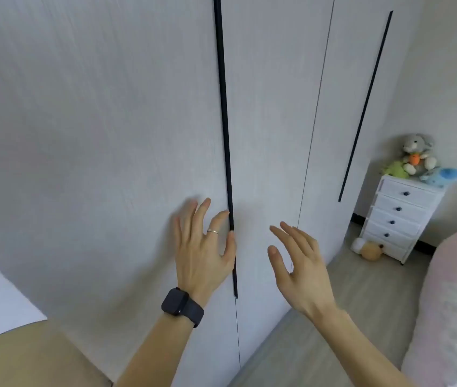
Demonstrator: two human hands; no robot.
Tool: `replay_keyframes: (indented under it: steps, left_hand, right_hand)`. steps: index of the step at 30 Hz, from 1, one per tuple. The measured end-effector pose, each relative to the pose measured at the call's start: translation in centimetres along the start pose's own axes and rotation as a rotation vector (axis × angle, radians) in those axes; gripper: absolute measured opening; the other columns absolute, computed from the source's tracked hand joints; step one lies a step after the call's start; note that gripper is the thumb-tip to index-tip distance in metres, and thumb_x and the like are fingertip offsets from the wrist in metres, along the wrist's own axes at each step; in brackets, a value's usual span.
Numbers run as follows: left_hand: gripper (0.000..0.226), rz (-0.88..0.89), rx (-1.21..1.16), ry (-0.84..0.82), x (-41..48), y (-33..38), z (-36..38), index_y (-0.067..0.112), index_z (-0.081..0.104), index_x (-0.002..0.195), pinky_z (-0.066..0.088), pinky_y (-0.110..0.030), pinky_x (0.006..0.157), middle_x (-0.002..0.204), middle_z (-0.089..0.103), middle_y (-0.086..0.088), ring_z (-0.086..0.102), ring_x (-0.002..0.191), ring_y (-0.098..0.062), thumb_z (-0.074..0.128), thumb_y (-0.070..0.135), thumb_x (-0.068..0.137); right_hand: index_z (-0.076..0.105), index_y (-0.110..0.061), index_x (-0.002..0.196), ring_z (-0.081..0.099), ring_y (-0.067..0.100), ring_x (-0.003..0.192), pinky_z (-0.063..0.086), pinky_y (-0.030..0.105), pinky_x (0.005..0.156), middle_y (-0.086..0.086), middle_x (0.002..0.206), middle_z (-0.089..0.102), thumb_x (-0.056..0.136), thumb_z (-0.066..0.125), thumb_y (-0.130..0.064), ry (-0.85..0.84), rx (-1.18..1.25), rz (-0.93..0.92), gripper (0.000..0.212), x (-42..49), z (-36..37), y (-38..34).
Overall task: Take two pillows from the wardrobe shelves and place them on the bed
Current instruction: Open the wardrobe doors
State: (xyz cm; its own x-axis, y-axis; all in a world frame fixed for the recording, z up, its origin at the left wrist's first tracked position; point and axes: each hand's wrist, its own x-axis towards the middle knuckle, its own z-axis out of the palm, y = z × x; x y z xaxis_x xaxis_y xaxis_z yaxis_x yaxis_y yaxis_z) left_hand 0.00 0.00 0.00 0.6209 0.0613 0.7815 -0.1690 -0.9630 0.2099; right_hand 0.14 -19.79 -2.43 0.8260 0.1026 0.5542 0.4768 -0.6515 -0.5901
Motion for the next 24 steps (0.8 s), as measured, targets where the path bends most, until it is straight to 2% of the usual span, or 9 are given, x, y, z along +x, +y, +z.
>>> replay_keyframes:
  steps: [6, 9, 12, 15, 18, 21, 24]
  left_hand:
    - [0.046, 0.035, 0.184, 0.118, 3.2, -0.5, 4.6, 0.02, 0.063, 0.131, 0.008, -0.068, 0.117, 0.159, 0.037, -0.012, 0.024, 0.151, -0.031, 0.061, 0.032, 0.087]
    - [0.05, 0.014, 0.284, 0.171, 4.3, -1.5, 6.7, 0.023, 0.059, 0.135, 0.001, -0.067, 0.117, 0.164, 0.027, -0.011, 0.017, 0.153, -0.031, 0.06, 0.037, 0.087]
    - [0.057, -0.08, 0.361, 0.247, 5.7, -1.8, 9.1, 0.022, 0.053, 0.142, -0.005, -0.067, 0.116, 0.165, 0.02, -0.01, 0.012, 0.154, -0.031, 0.06, 0.042, 0.089]
    - [0.065, -0.122, 0.441, 0.332, 6.5, -1.6, 11.5, 0.022, 0.042, 0.148, -0.006, -0.07, 0.114, 0.168, 0.011, -0.006, 0.007, 0.154, -0.034, 0.061, 0.047, 0.091]
    - [0.066, -0.203, 0.465, 0.431, 7.5, -1.1, 13.3, 0.021, 0.039, 0.145, -0.007, -0.073, 0.112, 0.169, 0.003, -0.003, 0.002, 0.154, -0.035, 0.064, 0.047, 0.091]
    - [0.062, -0.272, 0.493, 0.488, 8.6, -0.8, 14.3, 0.022, 0.036, 0.145, -0.007, -0.075, 0.111, 0.169, -0.001, -0.001, -0.004, 0.154, -0.035, 0.061, 0.047, 0.094]
    - [0.072, -0.315, 0.598, 0.477, 8.9, -0.6, 14.5, 0.029, 0.015, 0.159, -0.005, -0.076, 0.111, 0.169, -0.01, -0.004, -0.009, 0.154, -0.036, 0.049, 0.051, 0.1]
  right_hand:
    - [0.053, -0.026, 0.146, 0.036, 0.024, 0.144, 0.047, 0.045, 0.106, -0.003, 0.159, 0.04, 0.103, 0.047, -0.036, 0.011, -0.003, -0.126, 0.045, 7.7, 4.1, 3.9]
    - [0.047, -0.026, 0.15, 0.027, 0.025, 0.151, 0.039, 0.044, 0.115, 0.001, 0.165, 0.03, 0.103, 0.047, -0.031, 0.082, -0.002, -0.248, 0.047, 11.7, 6.1, 5.5]
    - [0.043, -0.024, 0.153, 0.019, 0.03, 0.155, 0.026, 0.044, 0.123, 0.01, 0.167, 0.024, 0.102, 0.051, -0.027, 0.139, 0.014, -0.384, 0.052, 16.0, 8.0, 6.5]
    - [0.04, -0.022, 0.155, 0.017, 0.039, 0.154, 0.025, 0.057, 0.12, 0.019, 0.167, 0.02, 0.1, 0.056, -0.029, 0.209, -0.011, -0.557, 0.058, 19.8, 10.0, 7.2]
    - [0.033, -0.027, 0.158, 0.016, 0.039, 0.155, 0.02, 0.065, 0.119, 0.017, 0.169, 0.014, 0.099, 0.055, -0.04, 0.269, 0.0, -0.717, 0.064, 22.8, 11.9, 7.7]
    - [0.031, -0.031, 0.158, 0.008, 0.032, 0.157, 0.01, 0.061, 0.122, 0.011, 0.171, 0.006, 0.098, 0.052, -0.049, 0.333, 0.044, -0.845, 0.067, 25.3, 13.5, 8.1]
    - [0.034, -0.032, 0.155, 0.004, 0.027, 0.158, 0.004, 0.056, 0.123, 0.007, 0.171, 0.004, 0.095, 0.048, -0.055, 0.413, 0.042, -0.877, 0.065, 26.2, 14.6, 8.2]
